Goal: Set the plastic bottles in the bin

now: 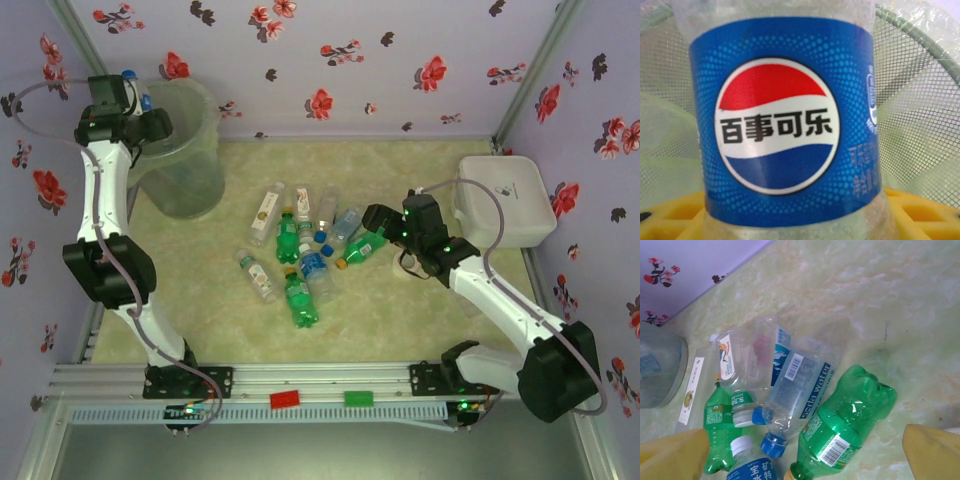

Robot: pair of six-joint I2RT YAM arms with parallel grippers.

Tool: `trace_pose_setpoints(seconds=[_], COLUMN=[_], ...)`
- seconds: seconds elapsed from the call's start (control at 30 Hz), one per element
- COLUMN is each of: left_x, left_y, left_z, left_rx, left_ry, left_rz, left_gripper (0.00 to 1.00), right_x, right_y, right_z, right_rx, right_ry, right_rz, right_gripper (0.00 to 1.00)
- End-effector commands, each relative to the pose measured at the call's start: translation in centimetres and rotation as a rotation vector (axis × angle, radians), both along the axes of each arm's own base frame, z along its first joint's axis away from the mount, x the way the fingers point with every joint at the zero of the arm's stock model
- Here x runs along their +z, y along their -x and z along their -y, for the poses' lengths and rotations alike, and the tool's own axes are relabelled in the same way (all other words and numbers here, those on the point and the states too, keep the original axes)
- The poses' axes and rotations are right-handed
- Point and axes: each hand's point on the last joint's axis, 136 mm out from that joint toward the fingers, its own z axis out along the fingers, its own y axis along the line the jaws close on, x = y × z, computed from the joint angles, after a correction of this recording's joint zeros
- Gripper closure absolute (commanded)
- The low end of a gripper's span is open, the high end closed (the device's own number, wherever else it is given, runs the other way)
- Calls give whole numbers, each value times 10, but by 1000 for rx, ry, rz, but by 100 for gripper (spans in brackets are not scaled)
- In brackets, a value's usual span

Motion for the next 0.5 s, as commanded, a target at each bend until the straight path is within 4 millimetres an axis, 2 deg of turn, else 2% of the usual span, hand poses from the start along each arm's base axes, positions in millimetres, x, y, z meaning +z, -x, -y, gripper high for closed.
trace_pose_setpoints(seconds=[0.0, 0.1, 0.2, 0.33, 0.47], left_x=[15, 30, 51, 79, 104], left_y=[1, 5, 13, 30, 57], left_z=[4, 7, 12, 25, 49], left_rx=[-6, -4, -11, -30, -63], left_ry=[29, 43, 59, 95, 137], left_rz=[15, 45, 97, 170, 276], left_gripper=[26, 9, 1, 0, 0], right_x=[8, 7, 5, -4, -15], right_y=[0, 2, 2, 0, -4], right_z=[4, 0, -7, -14, -28], right_rx=[-14, -6, 7, -5, -7], right_ry=[23, 13, 9, 4, -31], right_rz=[42, 43, 42, 12, -35], right_gripper=[0, 0, 0, 0, 0])
